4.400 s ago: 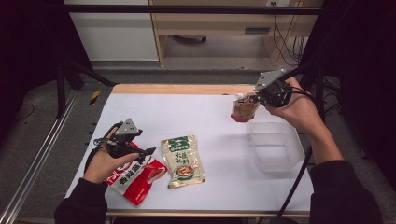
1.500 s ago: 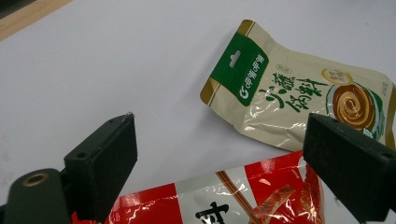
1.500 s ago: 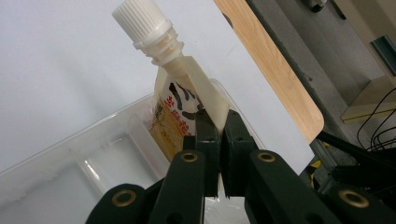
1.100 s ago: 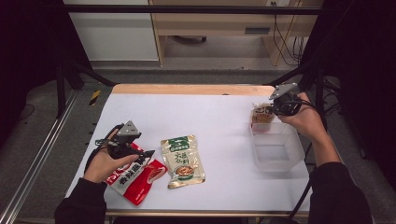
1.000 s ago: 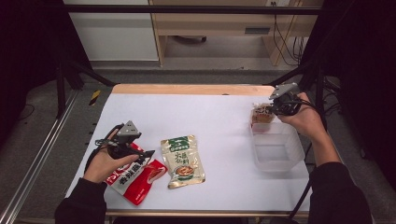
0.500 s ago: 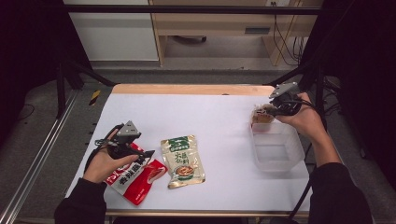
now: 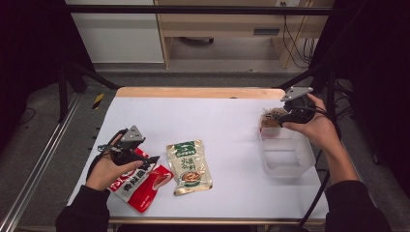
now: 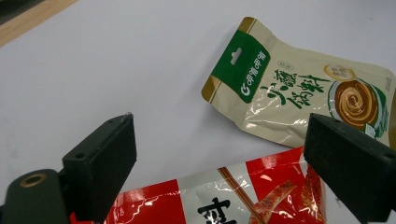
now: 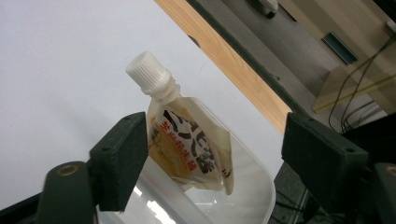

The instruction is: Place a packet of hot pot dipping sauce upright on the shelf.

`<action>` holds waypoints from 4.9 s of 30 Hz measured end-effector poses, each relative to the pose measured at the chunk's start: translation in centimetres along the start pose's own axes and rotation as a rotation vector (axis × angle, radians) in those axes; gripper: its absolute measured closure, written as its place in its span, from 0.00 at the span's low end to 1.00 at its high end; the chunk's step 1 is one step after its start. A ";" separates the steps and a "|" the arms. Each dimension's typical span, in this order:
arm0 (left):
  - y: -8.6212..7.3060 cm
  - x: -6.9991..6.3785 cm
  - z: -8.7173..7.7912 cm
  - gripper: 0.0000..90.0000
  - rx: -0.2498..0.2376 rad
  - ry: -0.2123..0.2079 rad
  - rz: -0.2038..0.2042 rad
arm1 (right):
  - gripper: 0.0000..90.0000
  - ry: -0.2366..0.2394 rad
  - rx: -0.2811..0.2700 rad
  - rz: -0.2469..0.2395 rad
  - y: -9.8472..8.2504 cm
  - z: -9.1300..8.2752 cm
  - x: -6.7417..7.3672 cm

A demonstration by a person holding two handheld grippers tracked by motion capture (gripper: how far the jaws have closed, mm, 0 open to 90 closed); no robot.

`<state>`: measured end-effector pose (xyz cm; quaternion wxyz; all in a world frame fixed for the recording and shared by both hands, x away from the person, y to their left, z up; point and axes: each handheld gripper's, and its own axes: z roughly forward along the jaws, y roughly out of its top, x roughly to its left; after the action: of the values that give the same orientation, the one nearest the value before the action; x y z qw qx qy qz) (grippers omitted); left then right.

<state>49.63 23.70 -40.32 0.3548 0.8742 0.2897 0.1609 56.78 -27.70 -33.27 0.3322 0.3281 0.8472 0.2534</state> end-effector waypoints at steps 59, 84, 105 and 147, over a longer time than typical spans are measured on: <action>0.6 -1.2 2.5 0.16 0.021 -0.011 0.046 | 0.28 0.205 -0.178 0.056 0.9 3.8 23.8; 0.7 0.2 7.9 0.33 0.111 -0.073 -0.002 | 0.28 0.241 -0.135 0.021 0.6 4.5 24.6; 0.9 -0.3 8.0 0.73 0.114 -0.138 -0.042 | 0.28 0.234 -0.128 0.010 0.5 4.6 24.6; 3.7 -1.6 2.6 1.00 -0.070 -0.137 0.019 | 0.28 0.219 -0.160 0.012 1.3 2.9 23.3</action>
<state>51.07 19.19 -39.57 0.4026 0.8729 0.2508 0.1139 46.21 -9.33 -43.53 0.2611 0.2762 0.8535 0.3565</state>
